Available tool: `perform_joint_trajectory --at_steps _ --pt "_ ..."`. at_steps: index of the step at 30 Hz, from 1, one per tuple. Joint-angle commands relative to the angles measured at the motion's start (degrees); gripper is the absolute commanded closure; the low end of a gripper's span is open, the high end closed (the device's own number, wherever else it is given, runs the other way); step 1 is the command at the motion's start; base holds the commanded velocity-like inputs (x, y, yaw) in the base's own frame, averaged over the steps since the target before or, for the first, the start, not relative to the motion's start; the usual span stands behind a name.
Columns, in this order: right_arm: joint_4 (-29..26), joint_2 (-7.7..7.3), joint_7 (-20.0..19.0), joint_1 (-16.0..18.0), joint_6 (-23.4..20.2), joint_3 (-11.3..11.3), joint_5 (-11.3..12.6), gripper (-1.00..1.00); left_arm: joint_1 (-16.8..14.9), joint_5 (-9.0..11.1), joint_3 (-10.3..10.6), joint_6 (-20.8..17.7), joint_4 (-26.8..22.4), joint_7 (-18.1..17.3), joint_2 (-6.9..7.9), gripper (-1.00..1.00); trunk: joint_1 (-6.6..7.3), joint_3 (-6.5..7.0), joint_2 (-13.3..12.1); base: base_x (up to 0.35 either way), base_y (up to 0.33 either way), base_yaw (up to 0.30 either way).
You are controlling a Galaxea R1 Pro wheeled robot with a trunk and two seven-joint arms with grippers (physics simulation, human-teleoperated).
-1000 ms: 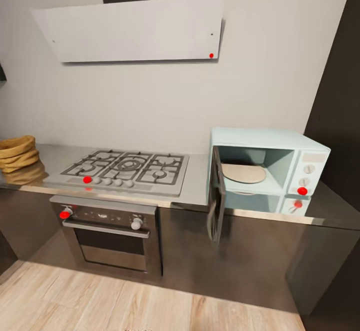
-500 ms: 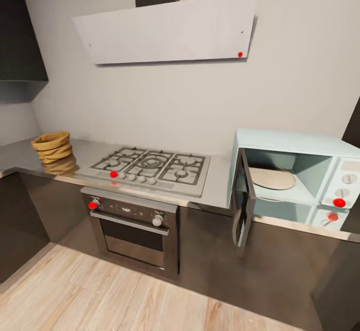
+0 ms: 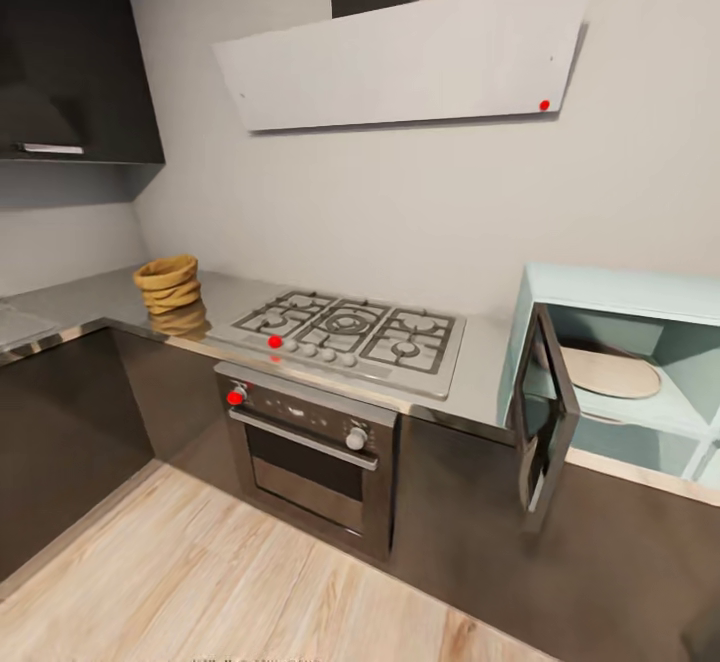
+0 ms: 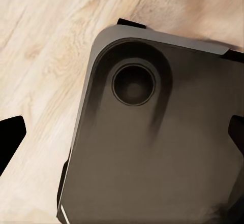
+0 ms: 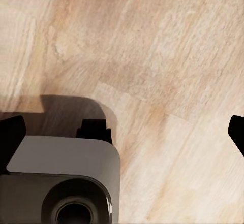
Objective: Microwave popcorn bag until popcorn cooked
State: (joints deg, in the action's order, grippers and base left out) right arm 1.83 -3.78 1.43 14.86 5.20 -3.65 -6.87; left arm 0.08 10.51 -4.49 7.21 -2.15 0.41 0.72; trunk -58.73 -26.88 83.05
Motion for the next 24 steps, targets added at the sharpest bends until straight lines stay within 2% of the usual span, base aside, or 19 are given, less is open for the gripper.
perform_joint_trajectory --at_steps 1,24 --pt "0.19 -0.01 0.15 0.08 0.34 -0.39 -0.60 -1.00 0.01 -0.05 -0.43 0.09 -0.05 0.03 -0.02 -1.00 0.00 -0.05 0.03 0.000 0.000 0.278" --pt "0.19 0.00 0.15 0.08 0.16 -0.39 -0.60 -1.00 0.01 -0.05 -0.43 0.09 -0.05 0.03 -0.02 -1.00 0.00 -0.05 0.03 0.000 0.000 0.278"
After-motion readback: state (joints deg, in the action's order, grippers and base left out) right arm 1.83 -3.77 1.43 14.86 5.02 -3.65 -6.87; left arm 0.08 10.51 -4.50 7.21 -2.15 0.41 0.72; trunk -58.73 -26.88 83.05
